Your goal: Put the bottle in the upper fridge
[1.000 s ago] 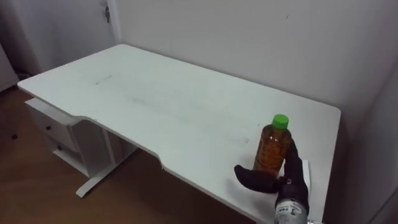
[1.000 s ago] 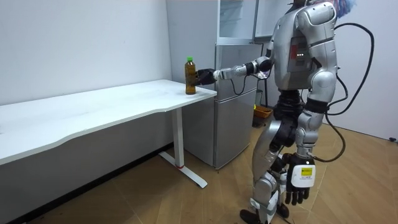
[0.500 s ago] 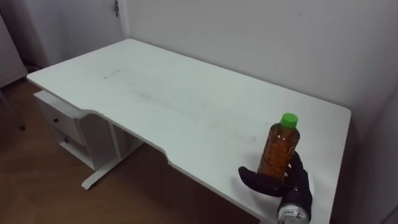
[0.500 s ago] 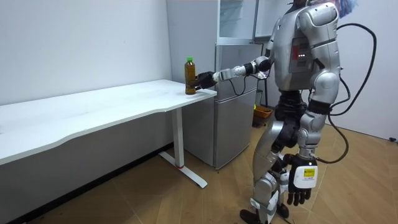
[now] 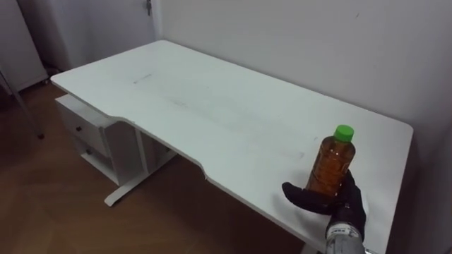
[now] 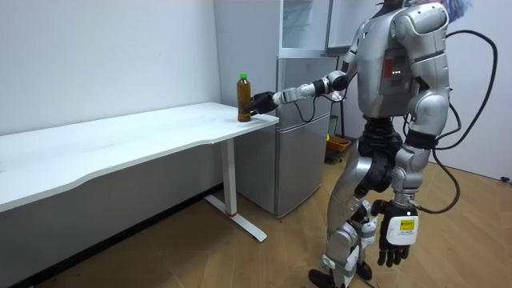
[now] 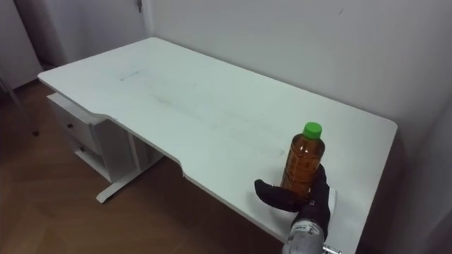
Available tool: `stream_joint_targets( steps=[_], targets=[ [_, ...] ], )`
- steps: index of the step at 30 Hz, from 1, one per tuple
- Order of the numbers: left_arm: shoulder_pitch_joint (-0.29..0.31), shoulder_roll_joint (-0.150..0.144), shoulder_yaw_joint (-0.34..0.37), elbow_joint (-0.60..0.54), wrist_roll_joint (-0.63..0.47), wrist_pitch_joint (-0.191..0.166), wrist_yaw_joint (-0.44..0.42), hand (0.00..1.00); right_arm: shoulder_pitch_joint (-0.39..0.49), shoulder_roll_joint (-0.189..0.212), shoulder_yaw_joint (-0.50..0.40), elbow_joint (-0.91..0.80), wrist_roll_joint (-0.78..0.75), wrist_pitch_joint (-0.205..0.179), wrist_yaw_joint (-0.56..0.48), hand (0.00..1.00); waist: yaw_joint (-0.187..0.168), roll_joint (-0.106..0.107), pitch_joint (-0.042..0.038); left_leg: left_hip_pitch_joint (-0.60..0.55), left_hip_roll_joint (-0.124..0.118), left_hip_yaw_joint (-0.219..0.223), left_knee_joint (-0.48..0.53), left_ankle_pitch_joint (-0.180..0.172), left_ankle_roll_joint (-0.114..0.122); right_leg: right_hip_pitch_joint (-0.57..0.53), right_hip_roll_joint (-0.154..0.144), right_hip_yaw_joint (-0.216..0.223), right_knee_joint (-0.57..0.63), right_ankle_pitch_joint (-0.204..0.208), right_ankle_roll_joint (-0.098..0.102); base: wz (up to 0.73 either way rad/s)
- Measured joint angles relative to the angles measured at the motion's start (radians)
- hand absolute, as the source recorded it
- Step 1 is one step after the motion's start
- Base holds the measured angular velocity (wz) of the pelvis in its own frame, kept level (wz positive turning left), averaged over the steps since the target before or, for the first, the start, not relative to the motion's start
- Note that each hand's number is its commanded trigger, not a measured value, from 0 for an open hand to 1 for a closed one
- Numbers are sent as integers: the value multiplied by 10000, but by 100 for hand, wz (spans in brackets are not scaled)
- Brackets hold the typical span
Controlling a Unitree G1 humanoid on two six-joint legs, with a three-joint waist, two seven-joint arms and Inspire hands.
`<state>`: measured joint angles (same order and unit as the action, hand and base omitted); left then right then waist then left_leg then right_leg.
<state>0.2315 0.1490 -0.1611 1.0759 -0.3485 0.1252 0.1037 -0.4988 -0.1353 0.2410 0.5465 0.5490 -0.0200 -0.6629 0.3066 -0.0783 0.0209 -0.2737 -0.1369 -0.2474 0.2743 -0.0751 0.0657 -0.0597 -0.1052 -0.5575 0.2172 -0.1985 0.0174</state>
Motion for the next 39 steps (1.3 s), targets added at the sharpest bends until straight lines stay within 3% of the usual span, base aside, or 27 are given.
stream_joint_targets(
  steps=[16, 22, 23, 24, 33, 39],
  targets=[
    [71, 3, 1, 39, 60, 0, -121, 0, -238, -5, -278, 1, -456, 3, -170, 0, -13, -55, -12, -9, 2, 3, -216, 36, -7, 58, 2, -179, -132, -9, 1, 0],
    [87, 6, -11, 40, 58, -4, -118, 0, -335, -173, -278, 0, -442, 12, -353, 0, -3, -139, 38, -5, 2, -20, -273, 36, -7, 43, -4, -184, -114, -10, 3, 0],
    [115, 6, -11, 40, 58, -3, -117, 0, -336, -192, -278, 0, -442, 17, -435, 66, -4, -160, 47, -5, 2, -21, -272, 36, -7, 43, -5, -183, -110, -9, 4, 0],
    [139, 8, -8, 40, 58, -3, -116, 0, -337, -207, -278, 0, -443, 19, -482, 100, -5, -182, 58, -6, 1, -23, -269, 36, -7, 44, -6, -185, -106, -9, 4, 0],
    [160, 42, -21, 26, -123, -18, -149, 0, -902, -561, -274, 882, -434, 175, -472, 100, -2, -212, 76, -241, -97, -318, -139, 60, -30, -114, -5, -180, 54, -7, 1, 8],
    [127, 52, -25, 22, -71, -26, -247, 0, -1266, -787, -274, 1517, -459, 160, -203, 100, 236, -214, 75, -473, -112, -338, -54, 111, -29, -351, -17, -149, 132, 7, -23, 1]
  ],
)
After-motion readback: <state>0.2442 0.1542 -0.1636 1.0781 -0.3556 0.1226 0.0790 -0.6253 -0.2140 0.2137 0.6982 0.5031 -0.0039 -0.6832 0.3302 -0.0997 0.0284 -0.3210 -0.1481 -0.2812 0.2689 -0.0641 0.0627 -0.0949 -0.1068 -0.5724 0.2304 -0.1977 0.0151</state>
